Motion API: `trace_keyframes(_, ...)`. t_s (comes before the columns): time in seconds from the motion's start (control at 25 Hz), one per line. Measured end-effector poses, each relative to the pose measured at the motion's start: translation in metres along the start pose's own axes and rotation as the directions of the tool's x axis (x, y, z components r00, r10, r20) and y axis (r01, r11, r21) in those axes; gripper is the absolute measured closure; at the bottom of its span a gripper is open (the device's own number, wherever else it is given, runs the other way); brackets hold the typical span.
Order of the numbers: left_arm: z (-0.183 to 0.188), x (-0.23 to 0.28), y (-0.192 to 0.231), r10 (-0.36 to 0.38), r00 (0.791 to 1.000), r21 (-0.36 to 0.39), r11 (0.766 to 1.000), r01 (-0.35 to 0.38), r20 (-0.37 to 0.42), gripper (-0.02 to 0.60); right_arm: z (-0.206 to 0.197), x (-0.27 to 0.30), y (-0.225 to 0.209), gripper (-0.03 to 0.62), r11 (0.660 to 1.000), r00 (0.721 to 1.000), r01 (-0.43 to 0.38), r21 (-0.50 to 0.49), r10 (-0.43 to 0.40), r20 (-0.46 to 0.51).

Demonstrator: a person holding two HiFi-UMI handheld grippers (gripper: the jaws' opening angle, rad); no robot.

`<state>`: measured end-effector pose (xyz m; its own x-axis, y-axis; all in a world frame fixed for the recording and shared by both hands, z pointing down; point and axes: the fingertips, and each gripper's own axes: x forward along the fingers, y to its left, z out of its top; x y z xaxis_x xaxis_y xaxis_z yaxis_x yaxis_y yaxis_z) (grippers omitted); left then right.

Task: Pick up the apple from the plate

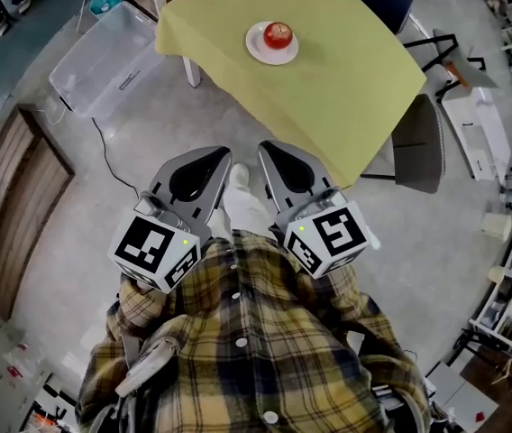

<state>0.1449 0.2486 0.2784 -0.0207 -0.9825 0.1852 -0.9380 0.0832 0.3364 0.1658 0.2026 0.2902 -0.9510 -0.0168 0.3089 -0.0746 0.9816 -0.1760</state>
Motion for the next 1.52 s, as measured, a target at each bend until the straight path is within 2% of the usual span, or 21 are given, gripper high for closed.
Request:
trace_keyframes(0.56, 0.06, 0.118, 0.027, -0.01, 0.999, 0.049, 0.999, 0.008, 0.041, 0.575, 0.059, 0.041, -0.112, 0.597, 0.999, 0.999, -0.004, -0.035, 0.005, 0.038)
trace_keyframes(1.04, 0.069, 0.169, 0.038, 0.002, 0.999, 0.048, 0.999, -0.004, 0.034, 0.575, 0.06, 0.054, -0.168, 0.597, 1.0, 1.0, 0.003, -0.003, -0.003, 0.027)
trace_keyframes(1.28, 0.078, 0.191, 0.069, -0.028, 0.999, 0.044, 0.999, 0.027, 0.021, 0.575, 0.066, 0.084, -0.183, 0.597, 0.999, 0.999, 0.033, 0.006, -0.033, 0.025)
trace_keyframes(1.52, 0.097, 0.228, 0.107, -0.111, 0.994, 0.056, 0.992, 0.111, -0.008, 0.575, 0.082, 0.123, -0.209, 0.597, 0.994, 0.994, 0.103, 0.024, -0.103, 0.031)
